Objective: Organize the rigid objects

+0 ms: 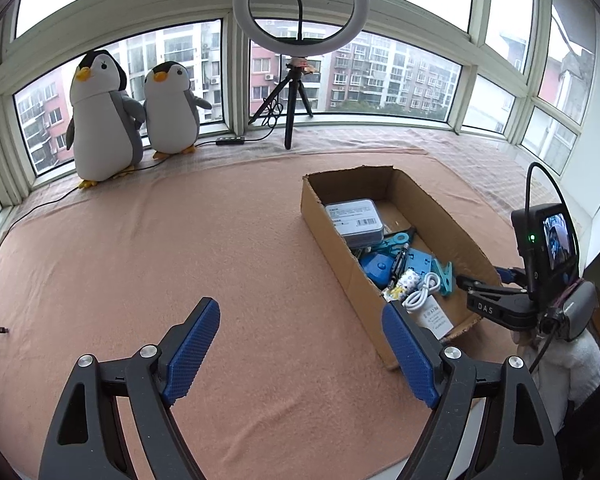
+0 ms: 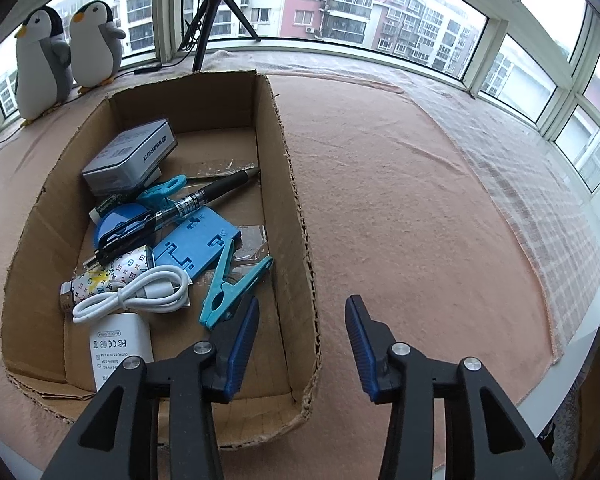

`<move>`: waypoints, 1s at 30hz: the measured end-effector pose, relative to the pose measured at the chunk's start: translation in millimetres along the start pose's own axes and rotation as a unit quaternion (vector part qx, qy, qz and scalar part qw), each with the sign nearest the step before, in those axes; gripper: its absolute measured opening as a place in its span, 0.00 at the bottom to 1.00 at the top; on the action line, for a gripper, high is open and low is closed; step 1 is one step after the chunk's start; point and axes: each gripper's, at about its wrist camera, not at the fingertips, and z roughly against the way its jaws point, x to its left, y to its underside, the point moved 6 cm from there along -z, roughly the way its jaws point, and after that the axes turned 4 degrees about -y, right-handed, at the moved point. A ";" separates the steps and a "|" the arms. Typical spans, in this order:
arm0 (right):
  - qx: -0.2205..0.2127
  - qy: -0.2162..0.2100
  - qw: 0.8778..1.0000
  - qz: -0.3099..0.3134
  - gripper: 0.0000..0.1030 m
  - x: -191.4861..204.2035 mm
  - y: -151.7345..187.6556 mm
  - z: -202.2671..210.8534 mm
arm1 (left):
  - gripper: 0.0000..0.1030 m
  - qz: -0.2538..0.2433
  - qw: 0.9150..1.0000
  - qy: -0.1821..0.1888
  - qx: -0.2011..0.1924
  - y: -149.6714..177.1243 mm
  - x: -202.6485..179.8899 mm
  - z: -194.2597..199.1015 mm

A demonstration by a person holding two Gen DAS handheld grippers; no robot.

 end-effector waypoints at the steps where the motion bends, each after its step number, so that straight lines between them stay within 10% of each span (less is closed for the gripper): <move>1: -0.001 0.001 1.000 0.000 0.40 0.4 0.3 1.0 | 0.83 0.001 1.000 -0.002 -0.003 2.2 -0.7 2.9; 20: -0.079 0.051 0.995 0.020 0.52 6.7 19.9 72.9 | 0.84 0.004 0.999 -0.013 -0.031 14.7 -0.5 31.3; 30: -0.149 -0.027 0.988 -0.009 0.53 33.0 31.2 148.0 | 0.90 -0.004 0.998 -0.012 -0.067 4.2 -18.8 56.1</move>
